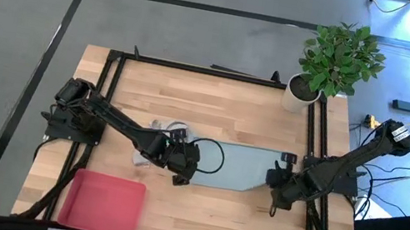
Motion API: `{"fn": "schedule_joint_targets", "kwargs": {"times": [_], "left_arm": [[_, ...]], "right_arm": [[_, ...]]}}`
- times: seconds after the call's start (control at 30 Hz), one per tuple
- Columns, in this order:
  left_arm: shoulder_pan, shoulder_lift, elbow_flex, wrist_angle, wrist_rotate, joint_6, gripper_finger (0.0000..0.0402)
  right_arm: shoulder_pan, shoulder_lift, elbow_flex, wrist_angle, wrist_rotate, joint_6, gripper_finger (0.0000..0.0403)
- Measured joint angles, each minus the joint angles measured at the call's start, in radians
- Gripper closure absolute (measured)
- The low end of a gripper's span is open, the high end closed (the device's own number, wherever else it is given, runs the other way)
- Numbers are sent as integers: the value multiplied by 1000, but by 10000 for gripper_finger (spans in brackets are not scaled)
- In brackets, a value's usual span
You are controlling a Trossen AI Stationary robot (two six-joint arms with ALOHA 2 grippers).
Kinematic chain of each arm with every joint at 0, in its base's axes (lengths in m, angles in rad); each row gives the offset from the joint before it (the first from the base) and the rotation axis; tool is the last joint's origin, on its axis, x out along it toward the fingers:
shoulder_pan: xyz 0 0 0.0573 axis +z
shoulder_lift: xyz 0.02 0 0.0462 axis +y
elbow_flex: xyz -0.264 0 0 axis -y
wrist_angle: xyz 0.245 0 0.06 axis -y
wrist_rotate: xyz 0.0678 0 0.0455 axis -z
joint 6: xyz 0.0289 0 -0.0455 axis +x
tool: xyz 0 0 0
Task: Roll microfiber towels into tight, uniform cylinder then place into a basket
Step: Fold the blue towel
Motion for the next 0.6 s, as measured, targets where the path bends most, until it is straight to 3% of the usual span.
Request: {"fn": "schedule_joint_targets", "kwargs": {"times": [0.2, 0.6], "left_arm": [[0, 0, 0, 0, 0, 0, 308], [-2, 0, -1, -1, 0, 0, 308]], "right_arm": [[-119, 0, 12, 112, 46, -256, 399], [-336, 16, 4, 616, 37, -798, 400]]}}
